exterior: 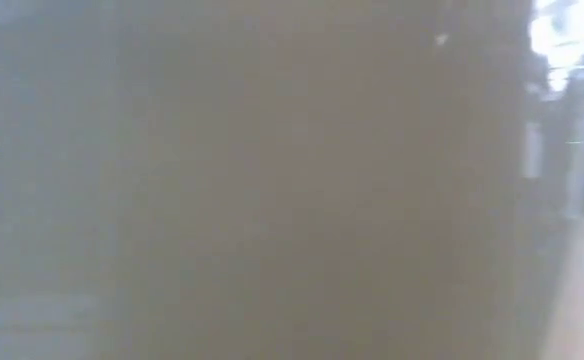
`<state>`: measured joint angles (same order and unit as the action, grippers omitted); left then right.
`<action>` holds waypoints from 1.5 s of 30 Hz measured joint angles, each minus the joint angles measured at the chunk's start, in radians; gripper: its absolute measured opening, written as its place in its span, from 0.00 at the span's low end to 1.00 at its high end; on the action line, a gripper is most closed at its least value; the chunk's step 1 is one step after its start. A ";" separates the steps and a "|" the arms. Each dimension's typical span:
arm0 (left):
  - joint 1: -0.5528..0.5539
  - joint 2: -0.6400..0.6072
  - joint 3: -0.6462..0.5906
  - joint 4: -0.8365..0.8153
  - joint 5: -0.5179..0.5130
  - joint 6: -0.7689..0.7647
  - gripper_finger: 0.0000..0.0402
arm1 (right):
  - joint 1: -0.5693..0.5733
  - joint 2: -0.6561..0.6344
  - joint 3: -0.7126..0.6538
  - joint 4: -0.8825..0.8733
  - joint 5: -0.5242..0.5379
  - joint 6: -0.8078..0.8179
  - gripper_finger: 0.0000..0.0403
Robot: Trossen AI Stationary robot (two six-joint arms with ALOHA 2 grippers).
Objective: Pick & Place USB Port
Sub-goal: Return to Home Position
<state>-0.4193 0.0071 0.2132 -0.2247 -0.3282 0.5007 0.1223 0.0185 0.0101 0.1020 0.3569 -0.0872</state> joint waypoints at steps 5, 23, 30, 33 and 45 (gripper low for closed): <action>0.000 0.000 -0.054 0.058 0.004 0.000 0.00 | 0.000 0.000 0.000 0.000 0.000 0.000 0.00; 0.001 0.000 -0.193 0.274 -0.102 0.081 0.00 | 0.000 0.000 0.000 0.000 0.000 0.000 0.00; 0.001 0.001 -0.194 0.276 -0.140 0.117 0.00 | 0.000 0.000 0.000 0.000 0.000 0.000 0.01; 0.001 0.004 -0.194 0.279 -0.239 0.088 0.00 | 0.000 0.000 0.000 0.000 0.000 0.000 0.00; 0.000 0.005 -0.183 0.270 -0.290 0.097 0.00 | 0.000 0.000 0.000 0.000 0.000 0.000 0.00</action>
<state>-0.4191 0.0120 0.0302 0.0456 -0.6181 0.5980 0.1220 0.0185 0.0097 0.1017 0.3566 -0.0870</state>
